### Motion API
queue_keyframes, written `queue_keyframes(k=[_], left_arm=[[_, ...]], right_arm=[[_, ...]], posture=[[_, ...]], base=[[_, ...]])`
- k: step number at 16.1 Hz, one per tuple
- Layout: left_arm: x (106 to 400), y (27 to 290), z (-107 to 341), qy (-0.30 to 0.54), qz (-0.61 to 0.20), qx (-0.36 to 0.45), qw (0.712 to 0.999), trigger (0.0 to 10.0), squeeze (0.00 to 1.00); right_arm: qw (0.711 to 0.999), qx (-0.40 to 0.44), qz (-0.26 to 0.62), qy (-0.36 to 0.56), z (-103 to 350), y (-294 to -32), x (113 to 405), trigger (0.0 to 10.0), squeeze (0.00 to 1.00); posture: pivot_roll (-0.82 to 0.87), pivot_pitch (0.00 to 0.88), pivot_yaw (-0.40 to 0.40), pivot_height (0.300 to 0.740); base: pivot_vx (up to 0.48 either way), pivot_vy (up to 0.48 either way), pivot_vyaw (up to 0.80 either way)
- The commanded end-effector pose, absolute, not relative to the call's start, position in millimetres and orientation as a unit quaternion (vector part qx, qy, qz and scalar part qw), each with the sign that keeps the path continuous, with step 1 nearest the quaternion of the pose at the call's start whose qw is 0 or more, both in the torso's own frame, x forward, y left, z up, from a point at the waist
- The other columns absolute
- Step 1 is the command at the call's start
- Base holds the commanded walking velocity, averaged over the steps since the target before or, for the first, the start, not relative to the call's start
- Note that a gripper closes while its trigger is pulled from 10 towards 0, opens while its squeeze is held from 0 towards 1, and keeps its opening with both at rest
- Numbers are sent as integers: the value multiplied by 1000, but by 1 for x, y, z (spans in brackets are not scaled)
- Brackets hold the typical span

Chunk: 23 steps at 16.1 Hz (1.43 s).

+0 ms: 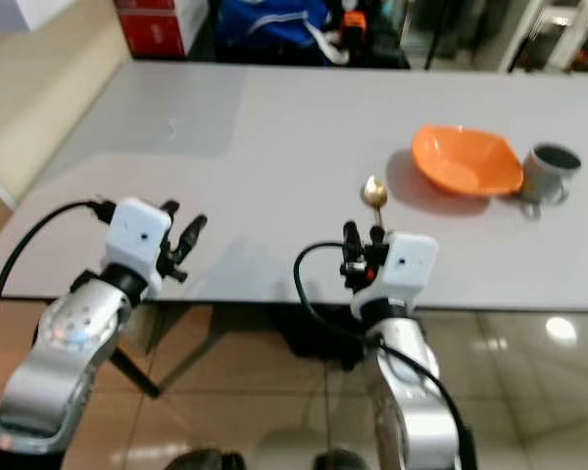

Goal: Setting the table

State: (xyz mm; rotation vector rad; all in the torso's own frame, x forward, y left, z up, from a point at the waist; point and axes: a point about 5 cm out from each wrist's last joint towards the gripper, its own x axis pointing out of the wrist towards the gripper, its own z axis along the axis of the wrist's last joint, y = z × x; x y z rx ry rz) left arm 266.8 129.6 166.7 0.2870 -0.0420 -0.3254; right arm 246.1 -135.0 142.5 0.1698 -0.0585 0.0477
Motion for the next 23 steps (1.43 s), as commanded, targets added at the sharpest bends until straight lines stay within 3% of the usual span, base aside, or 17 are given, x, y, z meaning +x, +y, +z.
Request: queue_keyframes(k=[1,5,8,13,14,21,23], left_arm=[[262,123,170,-32,-161,139,977,10000,0],[257,118,168,-32,-150,133,979,10000,0],[265,108,167,-35,-152,116,981,10000,0],[275,135,166,-28,-95,120,988,10000,0],[273,135,166,-25,-97,115,988,10000,0],[280,117,172,-43,-125,94,987,10000,0],[282,114,179,-52,-123,90,987,10000,0]], right_arm=[[997,68,27,-8,136,-134,242,10000,0],[995,95,7,16,133,-140,250,10000,0],[998,57,-7,8,139,-154,262,10000,0],[995,92,29,22,131,-140,262,10000,27],[993,105,50,18,134,-134,262,10000,1000],[993,79,85,-5,150,-134,266,10000,1000],[994,84,72,-8,151,-139,266,10000,1000]], posture=[[44,69,12,740],[61,82,-19,740],[3,76,-40,740],[48,42,-44,740],[53,26,-41,740],[40,44,-29,740],[50,11,-29,740]], base=[[0,480,0],[0,480,0],[0,480,0],[0,480,0],[0,480,0],[0,480,0],[0,480,0]])
